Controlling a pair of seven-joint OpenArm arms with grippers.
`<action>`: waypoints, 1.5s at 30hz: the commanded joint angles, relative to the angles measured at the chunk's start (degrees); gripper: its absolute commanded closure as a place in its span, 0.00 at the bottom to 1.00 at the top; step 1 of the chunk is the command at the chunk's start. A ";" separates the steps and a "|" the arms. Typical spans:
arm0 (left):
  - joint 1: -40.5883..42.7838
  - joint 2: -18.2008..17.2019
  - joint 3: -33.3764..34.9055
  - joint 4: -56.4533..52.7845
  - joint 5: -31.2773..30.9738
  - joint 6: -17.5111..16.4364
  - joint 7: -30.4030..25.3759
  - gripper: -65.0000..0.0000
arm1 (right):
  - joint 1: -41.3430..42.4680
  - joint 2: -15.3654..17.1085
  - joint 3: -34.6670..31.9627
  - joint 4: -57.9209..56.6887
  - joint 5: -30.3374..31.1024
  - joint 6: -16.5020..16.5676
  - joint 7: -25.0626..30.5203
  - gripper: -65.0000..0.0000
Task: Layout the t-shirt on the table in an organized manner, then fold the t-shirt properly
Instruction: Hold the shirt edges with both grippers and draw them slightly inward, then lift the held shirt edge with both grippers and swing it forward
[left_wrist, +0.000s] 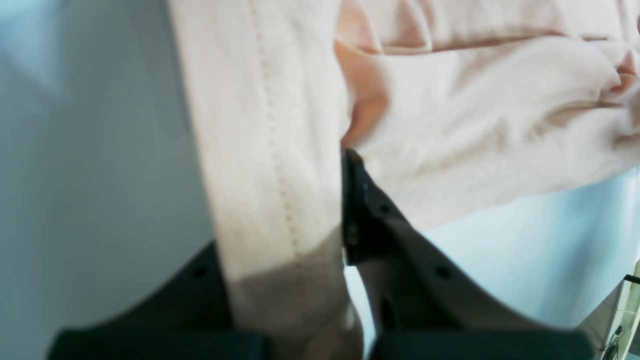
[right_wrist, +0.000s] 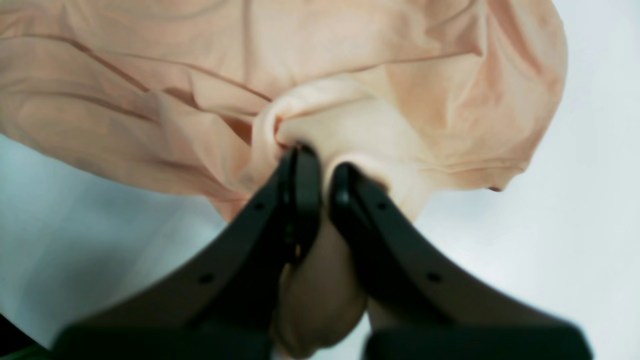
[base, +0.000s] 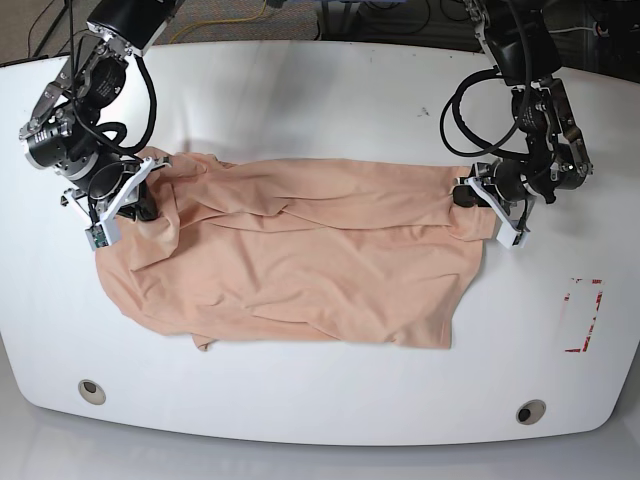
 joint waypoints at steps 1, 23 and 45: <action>-0.28 -0.34 0.03 0.43 1.89 0.27 1.40 1.00 | 0.75 0.61 0.16 1.16 0.82 0.08 1.01 1.00; -1.25 -0.61 0.30 14.32 1.81 0.09 5.97 1.00 | -0.39 -1.50 -0.19 -1.57 -1.03 0.08 3.39 1.00; -25.33 -0.61 0.03 22.32 2.25 -3.60 12.34 1.00 | 21.06 6.07 -0.46 -10.71 -1.12 0.08 3.03 1.00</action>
